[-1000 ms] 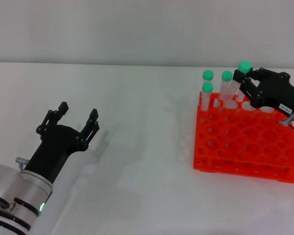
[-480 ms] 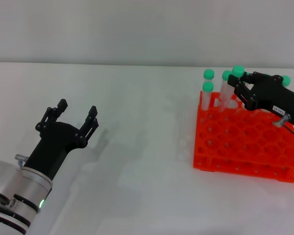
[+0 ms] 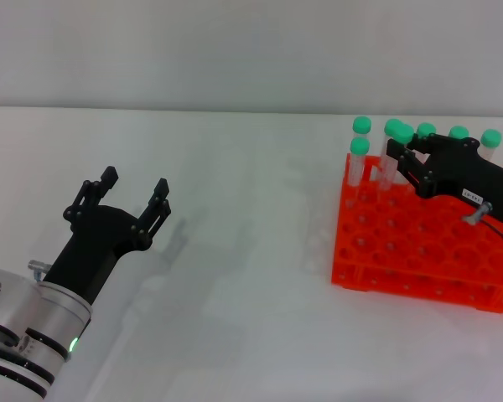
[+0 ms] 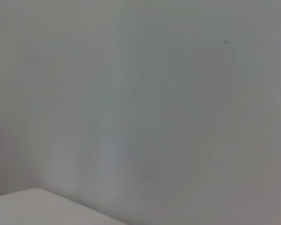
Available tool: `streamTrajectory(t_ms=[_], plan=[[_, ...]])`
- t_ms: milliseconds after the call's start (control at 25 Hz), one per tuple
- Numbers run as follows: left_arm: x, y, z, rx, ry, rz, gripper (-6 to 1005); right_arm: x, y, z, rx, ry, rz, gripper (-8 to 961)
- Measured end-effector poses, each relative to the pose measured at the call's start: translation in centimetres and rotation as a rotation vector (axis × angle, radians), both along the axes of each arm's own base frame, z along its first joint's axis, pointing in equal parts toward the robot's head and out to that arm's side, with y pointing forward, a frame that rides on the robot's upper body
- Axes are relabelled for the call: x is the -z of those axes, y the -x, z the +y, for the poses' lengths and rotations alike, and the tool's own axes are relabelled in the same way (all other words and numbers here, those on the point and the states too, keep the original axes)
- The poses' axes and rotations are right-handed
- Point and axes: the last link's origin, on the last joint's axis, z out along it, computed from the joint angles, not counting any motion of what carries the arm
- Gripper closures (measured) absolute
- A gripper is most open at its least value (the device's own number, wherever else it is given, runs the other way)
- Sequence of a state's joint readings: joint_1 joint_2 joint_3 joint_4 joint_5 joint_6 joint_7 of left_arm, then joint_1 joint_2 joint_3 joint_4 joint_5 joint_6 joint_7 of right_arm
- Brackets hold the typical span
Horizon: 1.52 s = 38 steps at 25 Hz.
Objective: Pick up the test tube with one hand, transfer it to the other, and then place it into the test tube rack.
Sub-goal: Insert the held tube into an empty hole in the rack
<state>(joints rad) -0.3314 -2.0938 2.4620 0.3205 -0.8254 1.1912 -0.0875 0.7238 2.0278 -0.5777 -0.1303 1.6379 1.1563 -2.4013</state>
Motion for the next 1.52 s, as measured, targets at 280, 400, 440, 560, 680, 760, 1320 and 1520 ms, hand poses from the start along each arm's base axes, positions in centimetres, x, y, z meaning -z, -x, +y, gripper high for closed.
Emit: streamTrajectory(t_ms=[280, 400, 440, 560, 680, 760, 1320, 1520], plan=[[0.0, 0.0, 0.0, -0.001, 0.001, 0.0, 233, 0.3, -0.1, 0.1, 0.013, 0.007, -0.014, 748], [0.0, 0.0, 0.0, -0.001, 0.001, 0.0, 233, 0.5, -0.2, 0.2, 0.019, 0.01, -0.03, 748], [0.0, 0.0, 0.0, -0.001, 0.001, 0.0, 233, 0.6, -0.1, 0.2, 0.018, 0.013, -0.032, 748], [0.0, 0.0, 0.0, 0.0, 0.001, 0.0, 233, 0.8, 0.0, 0.2, 0.017, 0.017, -0.032, 748], [0.1, 0.0, 0.0, 0.001, 0.003, 0.001, 233, 0.9, 0.0, 0.3, 0.017, 0.02, -0.038, 748], [0.1, 0.0, 0.0, 0.001, 0.003, 0.001, 234, 0.9, 0.0, 0.3, 0.018, 0.023, -0.045, 748], [0.1, 0.1, -0.3, 0.0, 0.003, -0.001, 234, 1.2, -0.2, 0.0, 0.014, 0.032, -0.062, 747], [0.1, 0.1, -0.4, 0.0, 0.002, -0.002, 235, 1.2, -0.4, 0.0, 0.022, 0.032, -0.066, 747]])
